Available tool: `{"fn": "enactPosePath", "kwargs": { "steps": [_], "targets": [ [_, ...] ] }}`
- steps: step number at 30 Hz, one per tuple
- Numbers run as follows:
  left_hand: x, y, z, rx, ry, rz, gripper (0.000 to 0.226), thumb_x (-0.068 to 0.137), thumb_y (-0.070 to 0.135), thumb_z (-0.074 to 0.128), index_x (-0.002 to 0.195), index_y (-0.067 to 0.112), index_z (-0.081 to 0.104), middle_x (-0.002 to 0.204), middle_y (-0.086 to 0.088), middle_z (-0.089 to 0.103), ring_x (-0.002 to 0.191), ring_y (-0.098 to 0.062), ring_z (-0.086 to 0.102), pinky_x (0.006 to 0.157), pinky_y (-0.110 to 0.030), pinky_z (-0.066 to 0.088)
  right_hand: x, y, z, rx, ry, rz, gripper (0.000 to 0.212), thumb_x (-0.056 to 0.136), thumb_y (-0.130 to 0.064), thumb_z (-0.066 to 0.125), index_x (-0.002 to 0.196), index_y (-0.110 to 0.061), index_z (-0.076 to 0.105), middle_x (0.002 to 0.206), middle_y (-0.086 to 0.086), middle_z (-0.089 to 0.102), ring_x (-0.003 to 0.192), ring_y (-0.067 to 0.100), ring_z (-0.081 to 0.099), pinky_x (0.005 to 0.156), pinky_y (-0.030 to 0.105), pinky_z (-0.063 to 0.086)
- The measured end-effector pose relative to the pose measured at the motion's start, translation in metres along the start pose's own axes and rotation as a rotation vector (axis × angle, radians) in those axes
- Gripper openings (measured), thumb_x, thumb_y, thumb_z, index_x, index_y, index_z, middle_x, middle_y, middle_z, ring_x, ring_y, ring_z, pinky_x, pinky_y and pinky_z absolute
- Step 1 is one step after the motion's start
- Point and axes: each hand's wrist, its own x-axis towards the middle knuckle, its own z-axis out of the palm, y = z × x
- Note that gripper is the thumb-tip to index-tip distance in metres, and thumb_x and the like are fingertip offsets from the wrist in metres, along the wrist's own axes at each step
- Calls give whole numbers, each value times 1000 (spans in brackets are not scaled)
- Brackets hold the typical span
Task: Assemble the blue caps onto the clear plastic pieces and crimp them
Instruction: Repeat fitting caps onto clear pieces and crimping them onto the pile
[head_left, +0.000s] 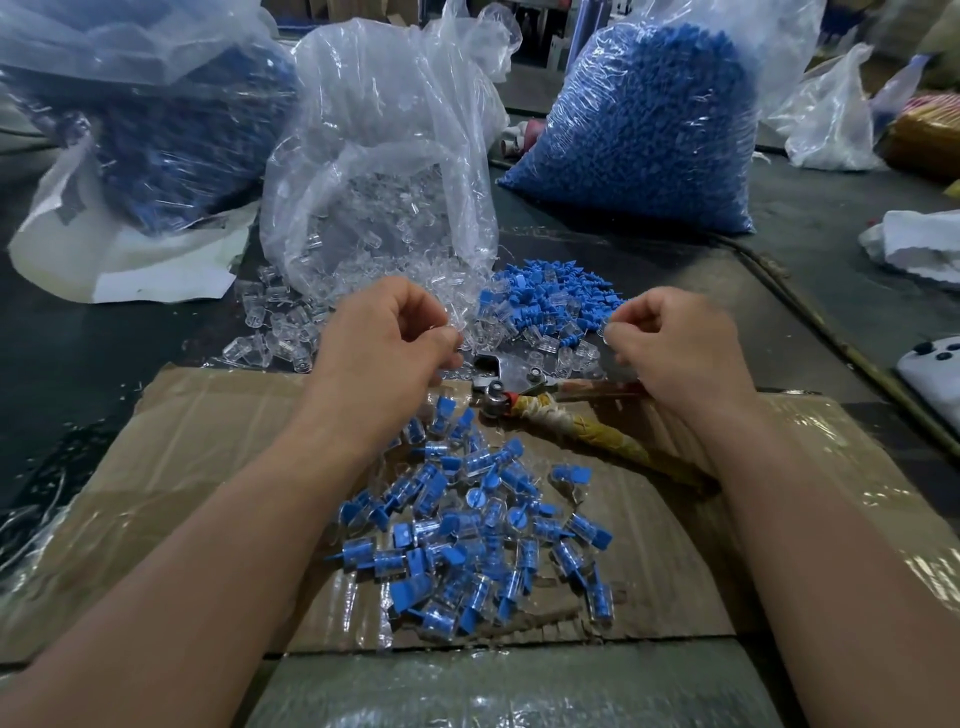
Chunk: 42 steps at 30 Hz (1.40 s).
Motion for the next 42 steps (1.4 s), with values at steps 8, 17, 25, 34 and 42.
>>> {"fn": "enactPosePath", "kwargs": {
  "steps": [8, 17, 25, 34, 42],
  "targets": [
    [-1, 4, 2, -50, -57, -1, 16, 81, 5, 66, 80, 18, 58, 69, -3, 69, 62, -8, 68, 58, -21, 54, -32, -41, 12, 329, -205, -218, 28, 84, -8, 64, 86, -35, 57, 82, -18, 61, 78, -2, 62, 78, 14, 50],
    [-4, 7, 3, -20, -95, 67, 23, 79, 3, 67, 79, 25, 61, 66, 0, 70, 60, -7, 67, 55, -16, 52, -43, -51, 18, 435, -204, -312, 13, 76, -16, 73, 84, -23, 67, 72, -19, 63, 70, -8, 61, 64, 5, 45],
    [-5, 10, 3, -26, -141, 94, 22, 78, 3, 69, 78, 25, 64, 66, 3, 70, 58, -9, 66, 53, -15, 50, -44, -51, 19, 395, -147, -303, 11, 73, -25, 75, 78, -24, 65, 72, -13, 64, 69, 0, 61, 63, 12, 49],
    [-6, 15, 0, -221, -214, 45, 18, 61, 19, 74, 76, 17, 64, 64, -3, 70, 54, -13, 66, 49, -15, 48, -42, -52, 16, 462, -167, -306, 17, 74, -25, 73, 81, -31, 59, 77, -15, 62, 76, -2, 61, 67, 11, 49],
    [-3, 16, -5, -380, -218, -67, 13, 74, -7, 63, 73, 6, 62, 54, -5, 64, 46, -14, 60, 43, -18, 47, -44, -50, 15, 558, -209, -419, 26, 72, -14, 74, 88, -31, 61, 84, -11, 66, 79, 3, 65, 74, 16, 52]
  ]
}}
